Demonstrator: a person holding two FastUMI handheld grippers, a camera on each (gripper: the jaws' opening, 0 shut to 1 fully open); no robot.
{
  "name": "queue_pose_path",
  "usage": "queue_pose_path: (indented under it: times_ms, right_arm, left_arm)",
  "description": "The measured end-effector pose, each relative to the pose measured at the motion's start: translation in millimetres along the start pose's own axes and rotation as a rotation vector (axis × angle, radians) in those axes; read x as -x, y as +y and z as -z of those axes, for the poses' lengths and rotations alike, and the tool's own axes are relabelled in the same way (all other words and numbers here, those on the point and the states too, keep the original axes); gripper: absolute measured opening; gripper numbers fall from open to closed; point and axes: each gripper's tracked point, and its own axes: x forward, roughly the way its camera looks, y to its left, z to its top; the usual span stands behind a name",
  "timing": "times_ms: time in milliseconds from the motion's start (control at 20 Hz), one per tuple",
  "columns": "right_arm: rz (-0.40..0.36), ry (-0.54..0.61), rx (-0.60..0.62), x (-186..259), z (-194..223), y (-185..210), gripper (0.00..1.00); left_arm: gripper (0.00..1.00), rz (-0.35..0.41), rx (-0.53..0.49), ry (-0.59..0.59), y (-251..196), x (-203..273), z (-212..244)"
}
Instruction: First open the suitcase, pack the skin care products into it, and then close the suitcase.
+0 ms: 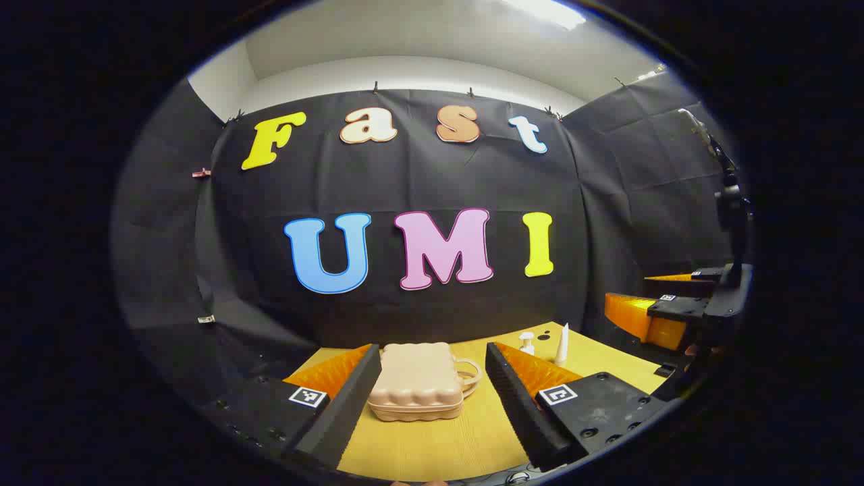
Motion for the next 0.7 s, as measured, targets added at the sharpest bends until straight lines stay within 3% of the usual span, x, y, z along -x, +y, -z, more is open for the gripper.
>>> queue_pose_path:
  times_ms: [250, 700]
  right_arm:
    - [0.023, -0.015, -0.010, -9, -3, -8, 0.96]
    - [0.047, -0.033, -0.005, -41, -8, -23, 0.94]
  left_arm:
    - [0.98, -0.007, -0.031, 0.040, -2, -9, 12]
    - [0.98, 0.018, 0.070, 0.075, -12, -42, 9]
